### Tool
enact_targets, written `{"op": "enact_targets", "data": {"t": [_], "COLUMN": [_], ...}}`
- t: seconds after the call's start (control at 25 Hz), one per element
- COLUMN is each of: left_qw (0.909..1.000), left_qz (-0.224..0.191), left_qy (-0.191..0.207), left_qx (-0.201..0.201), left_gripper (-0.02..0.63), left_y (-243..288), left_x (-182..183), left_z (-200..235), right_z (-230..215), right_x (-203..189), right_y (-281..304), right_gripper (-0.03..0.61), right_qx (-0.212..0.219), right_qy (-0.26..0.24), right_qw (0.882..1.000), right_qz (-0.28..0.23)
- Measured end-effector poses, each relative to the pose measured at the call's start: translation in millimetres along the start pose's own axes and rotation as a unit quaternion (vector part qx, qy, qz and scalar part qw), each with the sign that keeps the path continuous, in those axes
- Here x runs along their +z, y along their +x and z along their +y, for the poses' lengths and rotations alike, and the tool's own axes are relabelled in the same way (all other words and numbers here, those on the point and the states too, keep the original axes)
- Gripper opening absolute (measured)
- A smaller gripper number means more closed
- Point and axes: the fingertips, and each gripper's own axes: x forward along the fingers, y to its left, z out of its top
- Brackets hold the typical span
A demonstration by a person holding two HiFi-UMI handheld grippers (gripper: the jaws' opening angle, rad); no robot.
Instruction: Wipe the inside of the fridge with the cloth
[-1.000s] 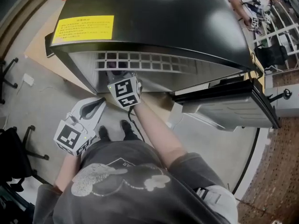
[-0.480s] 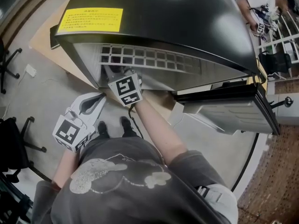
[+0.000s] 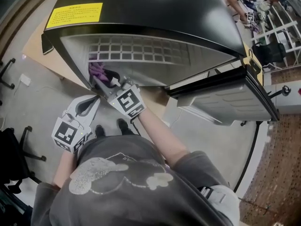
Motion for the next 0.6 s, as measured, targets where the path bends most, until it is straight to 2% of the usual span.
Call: {"op": "enact_targets", "data": {"t": [0.08, 0.28, 0.36, 0.6], "left_qw": [1.0000, 0.9999, 0.9999, 0.9994], "left_qz": [0.000, 0.000, 0.003, 0.009], "left_qy": [-0.002, -0.007, -0.011, -0.030], "left_qx": [0.001, 0.008, 0.010, 0.014], "left_gripper": [0.017, 0.017, 0.017, 0.017], "left_y": [-1.3, -6.6, -6.8, 1.6], "left_x": [-1.5, -2.6, -5.3, -16.9], "left_z": [0.5, 3.8, 5.3, 12.2], "right_z": [-5.1, -29.3, -33.7, -38.6], "right_x": [-8.5, -53.9, -65.2, -96.2], "right_y": [-4.4, 11.2, 22.6, 47.6], "right_gripper": [0.083, 0.083, 0.083, 0.083], "right_qx": [-0.011, -0.060, -0.063, -0.060], "right_qy": [0.007, 0.020, 0.033, 0.018], "right_qw": [1.000, 0.991, 0.987, 0.972], "right_qz": [0.015, 0.115, 0.144, 0.225]}}
